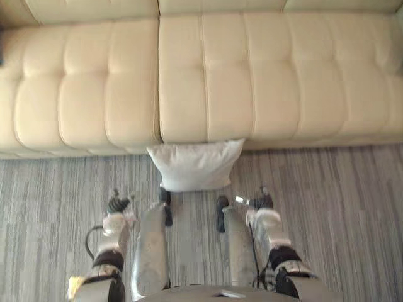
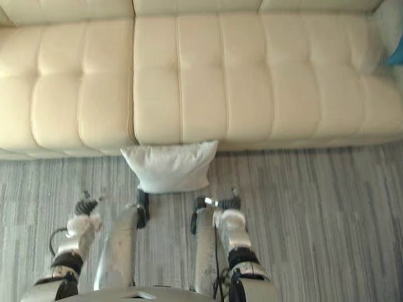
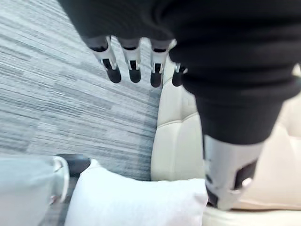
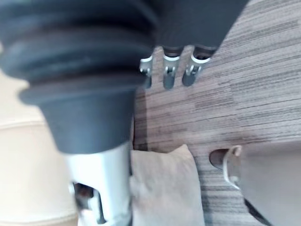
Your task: Pick up cushions and gather them together orderly.
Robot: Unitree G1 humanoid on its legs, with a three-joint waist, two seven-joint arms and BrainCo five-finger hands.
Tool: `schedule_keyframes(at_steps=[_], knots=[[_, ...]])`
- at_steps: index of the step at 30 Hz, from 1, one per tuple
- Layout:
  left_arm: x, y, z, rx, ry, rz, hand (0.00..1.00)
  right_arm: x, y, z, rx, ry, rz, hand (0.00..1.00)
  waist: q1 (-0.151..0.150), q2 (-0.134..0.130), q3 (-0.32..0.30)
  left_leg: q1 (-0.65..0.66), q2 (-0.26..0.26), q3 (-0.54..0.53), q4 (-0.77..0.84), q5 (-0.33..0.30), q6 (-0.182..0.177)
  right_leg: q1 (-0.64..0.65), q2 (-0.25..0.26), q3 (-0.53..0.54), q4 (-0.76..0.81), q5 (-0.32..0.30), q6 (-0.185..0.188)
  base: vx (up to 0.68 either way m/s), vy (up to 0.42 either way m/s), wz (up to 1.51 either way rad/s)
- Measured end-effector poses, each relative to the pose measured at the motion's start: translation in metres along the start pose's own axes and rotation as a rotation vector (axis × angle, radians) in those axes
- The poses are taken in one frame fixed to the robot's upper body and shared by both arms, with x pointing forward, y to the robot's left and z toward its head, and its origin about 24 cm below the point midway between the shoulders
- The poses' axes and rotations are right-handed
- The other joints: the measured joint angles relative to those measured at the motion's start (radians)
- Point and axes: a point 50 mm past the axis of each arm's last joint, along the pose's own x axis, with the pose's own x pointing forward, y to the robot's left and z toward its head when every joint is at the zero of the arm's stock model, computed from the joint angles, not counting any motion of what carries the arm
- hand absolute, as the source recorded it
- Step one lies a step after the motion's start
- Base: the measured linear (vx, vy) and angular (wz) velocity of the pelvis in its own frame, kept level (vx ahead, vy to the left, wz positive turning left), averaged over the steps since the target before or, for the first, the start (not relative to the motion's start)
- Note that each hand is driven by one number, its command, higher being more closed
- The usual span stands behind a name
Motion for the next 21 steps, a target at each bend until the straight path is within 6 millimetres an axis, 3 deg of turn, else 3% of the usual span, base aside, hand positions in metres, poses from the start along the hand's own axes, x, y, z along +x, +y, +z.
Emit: schedule_keyframes(at_steps=[3, 4, 7, 10, 16, 17, 18, 19, 21], knots=[[0.007, -0.022, 0.031, -0.047, -0.074, -0.047, 0.00, 0.013, 0.001, 0.045, 0.044, -0.103, -0.030, 0.00, 0.000, 0.000, 0.057, -0.092, 0.000, -0.010, 0.031, 0.019, 0.000, -0.103, -0.005, -0.001, 0.067, -0.009, -0.001, -0.06, -0.026, 0.14], [0.008, -0.031, 0.050, -0.060, -0.130, -0.072, 0.00, 0.017, 0.002, 0.067, 0.070, -0.156, -0.042, 0.00, -0.002, 0.000, 0.063, -0.153, 0.000, -0.018, 0.049, 0.028, 0.000, -0.167, -0.010, -0.005, 0.100, -0.013, -0.004, -0.04, -0.042, 0.19], [0.007, -0.051, 0.086, -0.068, -0.238, -0.120, 0.00, 0.022, 0.003, 0.101, 0.113, -0.231, -0.052, 0.00, -0.001, -0.001, 0.082, -0.243, 0.001, -0.030, 0.088, 0.032, -0.003, -0.263, -0.014, -0.012, 0.168, -0.030, -0.003, -0.02, -0.045, 0.16], [0.004, -0.067, 0.111, -0.079, -0.314, -0.155, 0.00, 0.021, 0.010, 0.125, 0.126, -0.287, -0.046, 0.00, -0.002, -0.001, 0.088, -0.306, 0.003, -0.044, 0.122, 0.034, -0.004, -0.326, -0.014, -0.018, 0.215, -0.049, -0.001, -0.02, -0.053, 0.12], [-0.015, -0.111, 0.156, -0.056, -0.462, -0.253, 0.00, 0.005, 0.045, 0.174, 0.096, -0.436, 0.010, 0.00, -0.003, -0.001, 0.090, -0.405, 0.005, -0.072, 0.144, 0.039, -0.019, -0.426, -0.017, -0.042, 0.273, -0.071, -0.012, -0.02, -0.041, 0.11], [-0.018, -0.118, 0.163, -0.049, -0.486, -0.261, 0.00, 0.000, 0.050, 0.181, 0.099, -0.462, 0.008, 1.00, -0.004, -0.001, 0.090, -0.411, 0.005, -0.074, 0.141, 0.041, -0.022, -0.434, -0.016, -0.046, 0.274, -0.072, -0.014, -0.01, -0.036, 0.07], [-0.020, -0.121, 0.167, -0.048, -0.497, -0.263, 0.00, -0.003, 0.052, 0.185, 0.113, -0.475, 0.005, 1.00, -0.004, -0.001, 0.090, -0.414, 0.006, -0.076, 0.139, 0.042, -0.023, -0.436, -0.016, -0.048, 0.274, -0.073, -0.015, 0.00, -0.022, 0.04], [-0.022, -0.124, 0.171, -0.053, -0.508, -0.266, 1.00, -0.005, 0.054, 0.188, 0.116, -0.486, 0.003, 1.00, -0.006, -0.001, 0.090, -0.415, 0.006, -0.076, 0.138, 0.043, -0.024, -0.436, -0.016, -0.051, 0.273, -0.074, -0.016, 0.00, -0.027, 0.05], [-0.028, -0.134, 0.178, -0.067, -0.527, -0.273, 1.00, -0.010, 0.059, 0.196, 0.094, -0.528, -0.017, 1.00, -0.008, -0.001, 0.090, -0.414, 0.005, -0.077, 0.122, 0.050, -0.030, -0.438, -0.017, -0.056, 0.268, -0.075, -0.018, 0.01, -0.027, 0.06]])
